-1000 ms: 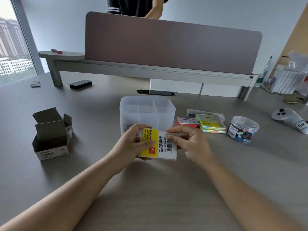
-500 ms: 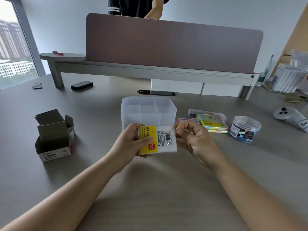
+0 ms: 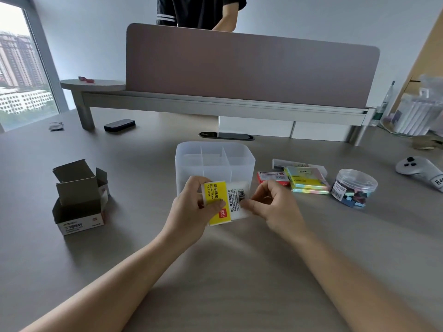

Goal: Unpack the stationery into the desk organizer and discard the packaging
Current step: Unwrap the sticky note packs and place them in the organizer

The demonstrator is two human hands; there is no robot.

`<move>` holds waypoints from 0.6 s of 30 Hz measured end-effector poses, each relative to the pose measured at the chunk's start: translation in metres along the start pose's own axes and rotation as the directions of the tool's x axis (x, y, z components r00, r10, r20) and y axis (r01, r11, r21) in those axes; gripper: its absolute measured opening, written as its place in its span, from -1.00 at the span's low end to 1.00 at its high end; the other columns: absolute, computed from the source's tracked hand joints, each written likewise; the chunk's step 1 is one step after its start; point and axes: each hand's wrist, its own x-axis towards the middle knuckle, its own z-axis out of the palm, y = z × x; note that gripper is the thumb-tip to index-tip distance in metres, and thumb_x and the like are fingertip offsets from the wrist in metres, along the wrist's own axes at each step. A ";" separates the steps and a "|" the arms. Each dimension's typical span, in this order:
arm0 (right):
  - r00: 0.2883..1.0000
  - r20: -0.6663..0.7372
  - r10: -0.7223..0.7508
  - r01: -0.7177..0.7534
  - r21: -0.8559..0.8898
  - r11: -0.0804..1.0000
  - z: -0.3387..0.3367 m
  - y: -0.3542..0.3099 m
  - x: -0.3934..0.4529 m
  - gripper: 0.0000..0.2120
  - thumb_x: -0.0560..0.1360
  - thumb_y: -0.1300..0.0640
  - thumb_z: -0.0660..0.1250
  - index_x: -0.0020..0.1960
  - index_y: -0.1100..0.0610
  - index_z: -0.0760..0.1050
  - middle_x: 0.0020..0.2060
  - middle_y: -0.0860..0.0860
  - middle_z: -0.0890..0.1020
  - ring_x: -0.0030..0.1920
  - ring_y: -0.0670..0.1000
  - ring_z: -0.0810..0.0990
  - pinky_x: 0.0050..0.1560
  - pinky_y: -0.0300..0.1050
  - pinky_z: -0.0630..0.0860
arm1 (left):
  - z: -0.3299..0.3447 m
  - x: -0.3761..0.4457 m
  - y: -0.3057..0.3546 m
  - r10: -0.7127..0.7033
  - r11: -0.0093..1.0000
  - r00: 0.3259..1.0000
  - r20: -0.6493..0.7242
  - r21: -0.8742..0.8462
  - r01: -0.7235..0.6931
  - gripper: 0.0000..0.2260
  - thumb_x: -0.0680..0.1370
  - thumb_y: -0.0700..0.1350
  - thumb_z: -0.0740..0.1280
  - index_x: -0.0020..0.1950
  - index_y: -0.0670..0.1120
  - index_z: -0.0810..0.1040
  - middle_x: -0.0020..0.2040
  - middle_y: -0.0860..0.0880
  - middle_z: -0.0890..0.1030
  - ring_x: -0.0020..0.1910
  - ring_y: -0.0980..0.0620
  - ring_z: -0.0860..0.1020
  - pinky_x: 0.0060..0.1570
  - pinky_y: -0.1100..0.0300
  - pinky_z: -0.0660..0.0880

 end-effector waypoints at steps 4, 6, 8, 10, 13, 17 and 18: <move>0.998 -0.050 -0.041 0.041 0.012 0.999 -0.001 0.000 0.001 -0.69 0.30 0.27 0.46 -0.31 0.05 0.32 -0.38 -0.05 0.46 -0.35 -0.10 0.41 -0.38 -0.42 0.39 | 0.000 -0.002 0.001 -0.015 0.999 1.000 0.015 0.043 0.014 -0.69 0.40 -0.28 0.38 -0.19 0.09 0.34 -0.23 0.00 0.58 -0.23 0.00 0.57 -0.39 0.30 0.48; 0.996 -0.082 -0.045 0.046 0.014 0.999 -0.003 -0.001 0.001 -0.68 0.32 0.31 0.43 -0.32 0.04 0.32 -0.39 -0.04 0.44 -0.37 -0.11 0.39 -0.38 -0.43 0.38 | -0.001 -0.001 0.002 -0.024 0.999 1.000 0.019 0.037 0.023 -0.69 0.41 -0.28 0.38 -0.19 0.09 0.34 -0.22 0.00 0.58 -0.22 -0.01 0.58 -0.39 0.29 0.48; 0.996 -0.087 -0.027 0.032 0.057 0.998 -0.007 0.000 0.002 -0.69 0.33 0.35 0.41 -0.32 0.05 0.33 -0.40 -0.03 0.44 -0.37 -0.10 0.39 -0.38 -0.43 0.38 | -0.004 0.002 0.002 -0.034 0.999 0.999 0.013 0.023 0.034 -0.69 0.41 -0.28 0.37 -0.18 0.09 0.34 -0.21 0.00 0.58 -0.19 -0.03 0.58 -0.36 0.26 0.48; 0.998 -0.063 0.000 0.008 0.120 0.993 -0.008 0.001 0.003 -0.73 0.35 0.31 0.40 -0.30 0.05 0.35 -0.38 -0.02 0.45 -0.34 -0.08 0.41 -0.33 -0.41 0.40 | -0.007 0.005 0.000 -0.042 0.999 0.999 -0.003 -0.006 0.042 -0.69 0.41 -0.29 0.36 -0.18 0.09 0.35 -0.20 -0.04 0.58 -0.16 -0.09 0.58 -0.33 0.19 0.47; 0.999 0.035 0.040 -0.044 0.136 0.990 -0.003 0.001 0.001 -0.79 0.35 0.12 0.42 -0.25 0.06 0.37 -0.33 -0.01 0.47 -0.28 -0.06 0.43 -0.24 -0.28 0.43 | -0.006 0.005 -0.002 -0.018 1.000 1.000 -0.024 0.007 0.019 -0.68 0.40 -0.30 0.38 -0.19 0.09 0.34 -0.22 -0.03 0.58 -0.17 -0.10 0.58 -0.32 0.17 0.48; 0.997 0.076 0.031 -0.032 0.013 0.999 0.004 -0.003 -0.002 -0.77 0.35 0.05 0.42 -0.31 0.09 0.38 -0.42 -0.05 0.47 -0.40 -0.12 0.39 -0.46 -0.43 0.32 | 0.000 0.000 0.002 0.026 0.995 1.000 0.003 0.095 -0.026 -0.66 0.39 -0.26 0.40 -0.21 0.11 0.31 -0.26 0.06 0.55 -0.27 0.10 0.56 -0.44 0.40 0.47; 0.998 0.059 0.024 -0.024 -0.007 1.000 0.004 -0.003 -0.002 -0.76 0.36 0.07 0.42 -0.34 0.09 0.38 -0.44 -0.06 0.46 -0.42 -0.13 0.37 -0.47 -0.42 0.31 | 0.001 0.000 0.002 0.028 0.994 1.000 0.012 0.103 -0.029 -0.66 0.39 -0.26 0.41 -0.22 0.10 0.31 -0.26 0.07 0.55 -0.28 0.12 0.55 -0.45 0.44 0.46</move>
